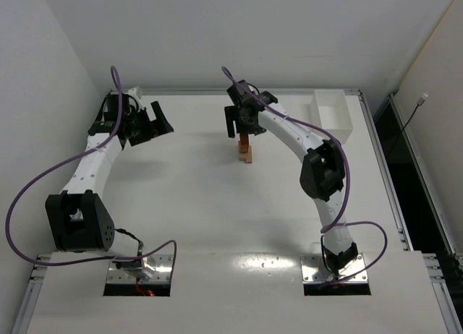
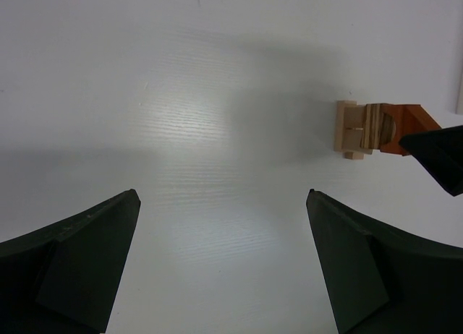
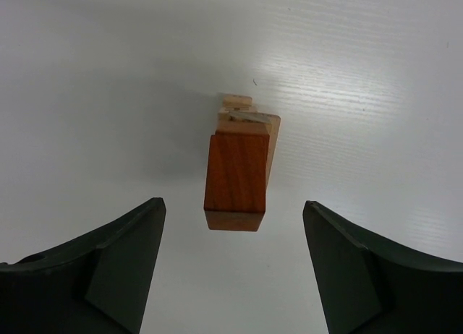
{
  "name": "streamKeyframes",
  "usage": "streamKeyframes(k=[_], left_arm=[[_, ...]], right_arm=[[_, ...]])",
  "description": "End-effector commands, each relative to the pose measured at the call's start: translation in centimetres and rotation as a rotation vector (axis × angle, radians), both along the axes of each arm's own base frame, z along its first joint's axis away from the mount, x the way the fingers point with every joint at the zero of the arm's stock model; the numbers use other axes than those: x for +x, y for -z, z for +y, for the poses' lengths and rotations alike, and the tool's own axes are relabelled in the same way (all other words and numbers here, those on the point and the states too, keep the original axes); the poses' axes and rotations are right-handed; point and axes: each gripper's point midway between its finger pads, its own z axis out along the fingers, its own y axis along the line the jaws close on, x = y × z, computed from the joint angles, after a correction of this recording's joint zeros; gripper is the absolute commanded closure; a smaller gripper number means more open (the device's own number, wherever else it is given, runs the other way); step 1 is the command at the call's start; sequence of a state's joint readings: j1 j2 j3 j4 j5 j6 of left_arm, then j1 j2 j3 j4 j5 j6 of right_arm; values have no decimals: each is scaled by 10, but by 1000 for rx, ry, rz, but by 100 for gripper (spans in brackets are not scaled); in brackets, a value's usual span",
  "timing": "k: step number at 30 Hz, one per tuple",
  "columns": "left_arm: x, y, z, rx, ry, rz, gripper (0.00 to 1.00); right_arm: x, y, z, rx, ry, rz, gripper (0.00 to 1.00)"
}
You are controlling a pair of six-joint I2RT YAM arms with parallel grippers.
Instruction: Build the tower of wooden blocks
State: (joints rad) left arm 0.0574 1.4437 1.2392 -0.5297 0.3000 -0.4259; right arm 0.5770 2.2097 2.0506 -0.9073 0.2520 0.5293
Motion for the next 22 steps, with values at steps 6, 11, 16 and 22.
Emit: streamKeyframes(k=[6, 11, 16, 22], left_arm=[[-2, -2, -2, 70, 108, -26, 0], [-9, 32, 21, 199, 78, 57, 0], [-9, 45, 38, 266, -3, 80, 0], [-12, 53, 42, 289, -13, 67, 0]], right_arm=[[28, -124, -48, -77, -192, -374, 25], [1, -109, -139, -256, -256, -361, 25], [-43, -63, -203, -174, -254, -302, 23], [-51, -56, -223, -151, -184, -346, 23]])
